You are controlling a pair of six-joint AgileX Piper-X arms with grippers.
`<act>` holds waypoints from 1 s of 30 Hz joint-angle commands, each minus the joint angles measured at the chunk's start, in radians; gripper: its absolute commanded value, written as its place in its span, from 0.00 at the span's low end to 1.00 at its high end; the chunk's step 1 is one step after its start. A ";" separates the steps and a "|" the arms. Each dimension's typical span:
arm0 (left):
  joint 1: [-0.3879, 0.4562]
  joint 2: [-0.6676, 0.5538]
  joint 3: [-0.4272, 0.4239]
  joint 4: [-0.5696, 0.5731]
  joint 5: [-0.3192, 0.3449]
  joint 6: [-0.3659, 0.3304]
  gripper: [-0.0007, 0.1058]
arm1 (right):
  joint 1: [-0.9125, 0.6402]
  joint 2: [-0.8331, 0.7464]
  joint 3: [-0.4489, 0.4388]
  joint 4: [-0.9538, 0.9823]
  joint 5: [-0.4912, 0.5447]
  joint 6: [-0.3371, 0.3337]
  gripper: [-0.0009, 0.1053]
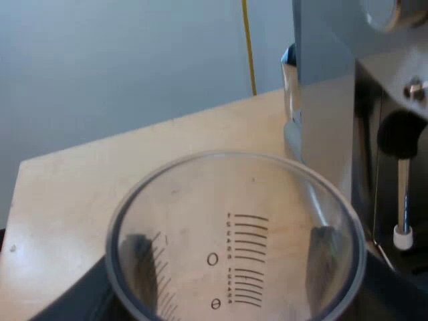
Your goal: Pour the beans into the coffee machine
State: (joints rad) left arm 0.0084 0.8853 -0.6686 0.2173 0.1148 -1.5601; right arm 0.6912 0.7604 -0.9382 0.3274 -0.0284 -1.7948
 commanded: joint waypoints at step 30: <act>-0.005 -0.013 -0.299 0.072 -0.006 0.070 0.32 | 0.002 -0.005 0.141 -0.643 0.132 -0.019 0.74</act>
State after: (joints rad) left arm 0.0084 0.8839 -0.9517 0.2916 0.1110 -1.4899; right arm 0.6912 0.7604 -0.7929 -0.2909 0.1005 -1.8048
